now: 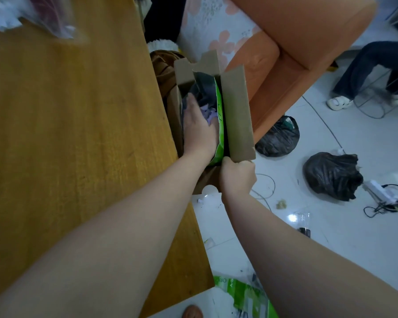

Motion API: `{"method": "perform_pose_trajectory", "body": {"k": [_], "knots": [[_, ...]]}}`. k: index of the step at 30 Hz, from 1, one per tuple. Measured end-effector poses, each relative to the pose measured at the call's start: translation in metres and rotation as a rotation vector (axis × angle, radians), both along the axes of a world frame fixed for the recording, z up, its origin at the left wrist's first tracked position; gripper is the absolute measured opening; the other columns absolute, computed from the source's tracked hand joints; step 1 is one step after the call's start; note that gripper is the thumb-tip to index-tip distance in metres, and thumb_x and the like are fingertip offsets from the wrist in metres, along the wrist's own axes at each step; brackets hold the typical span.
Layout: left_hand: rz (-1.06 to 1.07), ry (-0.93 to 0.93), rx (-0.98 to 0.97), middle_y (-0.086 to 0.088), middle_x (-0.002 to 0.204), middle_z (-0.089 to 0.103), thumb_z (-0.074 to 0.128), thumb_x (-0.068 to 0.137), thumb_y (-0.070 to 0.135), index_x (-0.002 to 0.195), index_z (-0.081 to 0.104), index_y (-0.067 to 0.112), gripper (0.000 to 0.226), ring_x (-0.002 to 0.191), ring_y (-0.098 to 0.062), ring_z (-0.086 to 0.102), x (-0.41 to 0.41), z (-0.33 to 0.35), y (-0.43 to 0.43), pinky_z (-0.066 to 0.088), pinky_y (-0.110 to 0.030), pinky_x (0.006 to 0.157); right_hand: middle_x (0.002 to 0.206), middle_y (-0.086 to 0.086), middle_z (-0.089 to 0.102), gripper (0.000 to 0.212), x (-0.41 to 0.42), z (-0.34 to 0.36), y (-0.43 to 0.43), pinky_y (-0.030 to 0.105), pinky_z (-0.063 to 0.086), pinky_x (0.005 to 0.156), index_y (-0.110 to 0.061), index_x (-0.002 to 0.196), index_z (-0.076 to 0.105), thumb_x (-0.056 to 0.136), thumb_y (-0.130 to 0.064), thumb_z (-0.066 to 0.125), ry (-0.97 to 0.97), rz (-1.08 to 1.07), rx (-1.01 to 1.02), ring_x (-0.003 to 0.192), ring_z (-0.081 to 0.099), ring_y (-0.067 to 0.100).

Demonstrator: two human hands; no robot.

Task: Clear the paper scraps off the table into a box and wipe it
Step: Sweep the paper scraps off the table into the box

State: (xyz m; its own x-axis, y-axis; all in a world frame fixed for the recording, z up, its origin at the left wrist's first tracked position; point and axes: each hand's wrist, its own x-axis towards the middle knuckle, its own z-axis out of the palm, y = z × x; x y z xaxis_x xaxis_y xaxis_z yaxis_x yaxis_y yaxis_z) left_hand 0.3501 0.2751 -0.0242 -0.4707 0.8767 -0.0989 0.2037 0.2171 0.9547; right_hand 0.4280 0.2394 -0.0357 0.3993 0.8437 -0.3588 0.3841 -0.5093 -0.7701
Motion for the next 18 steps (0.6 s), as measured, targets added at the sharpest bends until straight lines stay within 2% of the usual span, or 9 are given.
{"method": "perform_pose_trajectory", "body": {"k": [2, 4, 7, 10, 14, 16, 18], "knots": [[0.054, 0.068, 0.028, -0.006, 0.159, 0.014, 0.041, 0.098, 0.021, 0.15, 0.009, 0.014, 0.061, 0.145, -0.019, 0.016, 0.004, 0.001, -0.003, 0.016, -0.016, 0.106, 0.083, 0.01, 0.054, 0.008, 0.007, -0.007, 0.0, 0.04, 0.05, 0.082, -0.009, 0.08, 0.047, 0.08, -0.015, 0.053, 0.018, -0.001, -0.004, 0.088, 0.054, 0.034], [0.091, 0.059, 0.032, -0.004, 0.157, 0.02, 0.035, 0.1, 0.023, 0.148, 0.02, 0.014, 0.051, 0.144, -0.017, 0.019, 0.008, 0.004, -0.005, 0.015, -0.012, 0.102, 0.085, 0.011, 0.054, 0.009, 0.015, -0.01, -0.002, 0.042, 0.05, 0.085, -0.009, 0.08, 0.047, 0.081, -0.016, 0.053, 0.035, -0.008, -0.017, 0.091, 0.055, 0.035], [0.148, -0.031, 0.05, -0.003, 0.149, 0.038, 0.031, 0.1, 0.023, 0.141, 0.038, 0.016, 0.042, 0.139, -0.016, 0.033, 0.009, 0.008, -0.006, 0.024, -0.025, 0.112, 0.071, 0.003, 0.046, 0.012, 0.027, -0.014, -0.004, 0.038, 0.046, 0.077, -0.011, 0.074, 0.045, 0.081, -0.016, 0.053, 0.097, -0.057, -0.063, 0.084, 0.051, 0.031], [0.141, -0.16, -0.039, 0.0, 0.14, 0.048, 0.034, 0.099, 0.026, 0.138, 0.043, 0.02, 0.04, 0.129, -0.017, 0.044, 0.014, 0.007, -0.01, 0.034, -0.027, 0.1, 0.071, 0.002, 0.045, 0.022, 0.036, -0.019, -0.01, 0.035, 0.043, 0.073, -0.018, 0.067, 0.039, 0.082, -0.017, 0.055, 0.214, -0.121, -0.11, 0.082, 0.049, 0.029], [0.142, -0.356, -0.052, 0.003, 0.118, 0.058, 0.04, 0.093, 0.035, 0.126, 0.053, 0.023, 0.038, 0.112, -0.019, 0.054, 0.027, 0.005, -0.013, 0.042, -0.042, 0.101, 0.073, 0.002, 0.045, 0.023, 0.044, -0.03, -0.018, 0.039, 0.047, 0.078, -0.018, 0.068, 0.037, 0.081, -0.016, 0.056, 0.294, -0.19, -0.16, 0.083, 0.049, 0.029], [0.135, -0.419, -0.085, -0.003, 0.118, 0.063, 0.043, 0.086, 0.039, 0.117, 0.058, 0.025, 0.037, 0.111, -0.025, 0.058, 0.031, -0.002, -0.007, 0.045, -0.048, 0.099, 0.073, 0.003, 0.046, 0.021, 0.051, -0.038, -0.023, 0.037, 0.045, 0.072, -0.017, 0.069, 0.039, 0.081, -0.015, 0.055, 0.309, -0.215, -0.182, 0.08, 0.049, 0.028], [0.078, -0.36, -0.123, -0.003, 0.116, 0.064, 0.042, 0.084, 0.033, 0.113, 0.06, 0.029, 0.034, 0.107, -0.025, 0.06, 0.038, -0.006, -0.008, 0.049, -0.045, 0.094, 0.075, 0.005, 0.048, 0.017, 0.06, -0.045, -0.027, 0.031, 0.042, 0.062, -0.014, 0.07, 0.041, 0.08, -0.015, 0.055, 0.325, -0.227, -0.202, 0.076, 0.049, 0.028]]}}
